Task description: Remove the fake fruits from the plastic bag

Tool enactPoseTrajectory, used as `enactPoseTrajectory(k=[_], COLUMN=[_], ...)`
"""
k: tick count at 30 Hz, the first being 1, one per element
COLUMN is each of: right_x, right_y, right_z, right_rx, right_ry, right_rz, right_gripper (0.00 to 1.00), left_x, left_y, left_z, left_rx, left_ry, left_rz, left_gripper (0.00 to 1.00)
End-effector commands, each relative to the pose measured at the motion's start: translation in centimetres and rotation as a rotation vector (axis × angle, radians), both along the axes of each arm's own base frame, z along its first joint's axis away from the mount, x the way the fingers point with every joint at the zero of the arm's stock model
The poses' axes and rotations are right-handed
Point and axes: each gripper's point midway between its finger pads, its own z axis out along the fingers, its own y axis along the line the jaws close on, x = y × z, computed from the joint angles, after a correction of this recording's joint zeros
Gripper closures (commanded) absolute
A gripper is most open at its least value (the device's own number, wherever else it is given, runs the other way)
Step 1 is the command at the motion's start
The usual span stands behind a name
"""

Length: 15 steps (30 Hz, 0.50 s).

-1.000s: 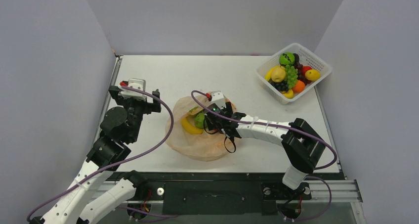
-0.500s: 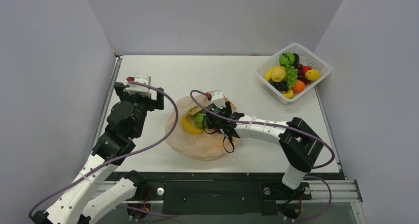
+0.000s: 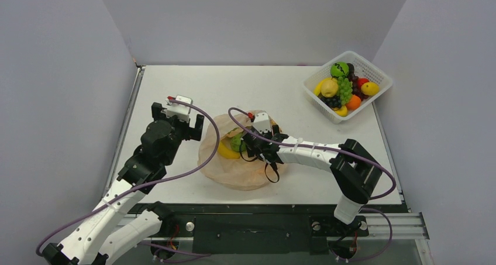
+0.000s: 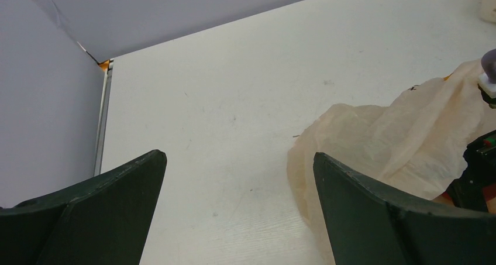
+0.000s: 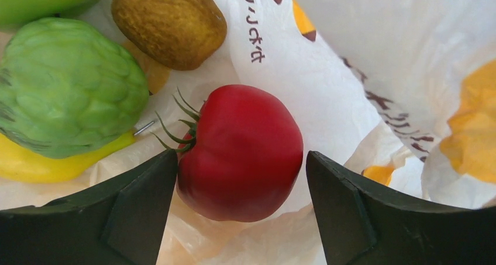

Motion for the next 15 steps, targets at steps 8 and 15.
enactPoseTrajectory(k=[8, 15], right_x=[1.3, 1.1], right_y=[0.9, 1.6], right_z=[0.2, 2.3], right_rx=[0.024, 0.09], right_ry=[-0.003, -0.033], right_rz=[-0.09, -0.037], right_gripper=[0.31, 0.54], left_x=[0.0, 0.2], left_y=[0.2, 0.1], left_z=[2.1, 1.6], left_rx=[-0.046, -0.036], left_ry=[-0.084, -0.068], left_rz=[0.0, 0.002], left_gripper=[0.03, 0.03])
